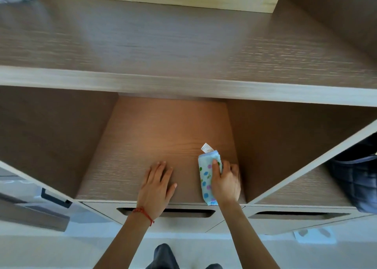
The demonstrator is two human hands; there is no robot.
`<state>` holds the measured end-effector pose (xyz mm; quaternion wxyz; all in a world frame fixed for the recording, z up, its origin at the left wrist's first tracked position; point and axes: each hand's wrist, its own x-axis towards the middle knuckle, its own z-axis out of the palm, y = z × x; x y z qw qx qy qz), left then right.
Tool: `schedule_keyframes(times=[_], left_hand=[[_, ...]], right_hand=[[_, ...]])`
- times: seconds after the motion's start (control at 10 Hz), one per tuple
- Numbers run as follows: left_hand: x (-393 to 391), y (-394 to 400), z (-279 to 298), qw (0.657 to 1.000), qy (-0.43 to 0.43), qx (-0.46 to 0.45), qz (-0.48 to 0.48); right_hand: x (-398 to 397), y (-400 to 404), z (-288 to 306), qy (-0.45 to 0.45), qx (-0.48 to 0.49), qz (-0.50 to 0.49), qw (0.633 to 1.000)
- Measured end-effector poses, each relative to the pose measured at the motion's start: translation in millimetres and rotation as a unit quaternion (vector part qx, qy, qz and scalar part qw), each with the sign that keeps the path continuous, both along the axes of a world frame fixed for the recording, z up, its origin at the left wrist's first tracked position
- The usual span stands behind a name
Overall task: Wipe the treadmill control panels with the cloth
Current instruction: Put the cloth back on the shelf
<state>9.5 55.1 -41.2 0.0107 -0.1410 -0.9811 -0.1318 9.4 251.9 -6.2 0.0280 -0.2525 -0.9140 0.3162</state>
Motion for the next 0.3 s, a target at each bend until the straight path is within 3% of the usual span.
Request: schedule_keyframes(times=[0.2,0.3], left_hand=[[6,2,3,1.0,0.007,-0.007,0.006],[12,7,10,0.998,0.055,0.014,0.013]], right_hand=[[7,3,10,0.023,-0.049,0.023,0.998],[16,5,16,0.07,-0.047,0.033,0.996]])
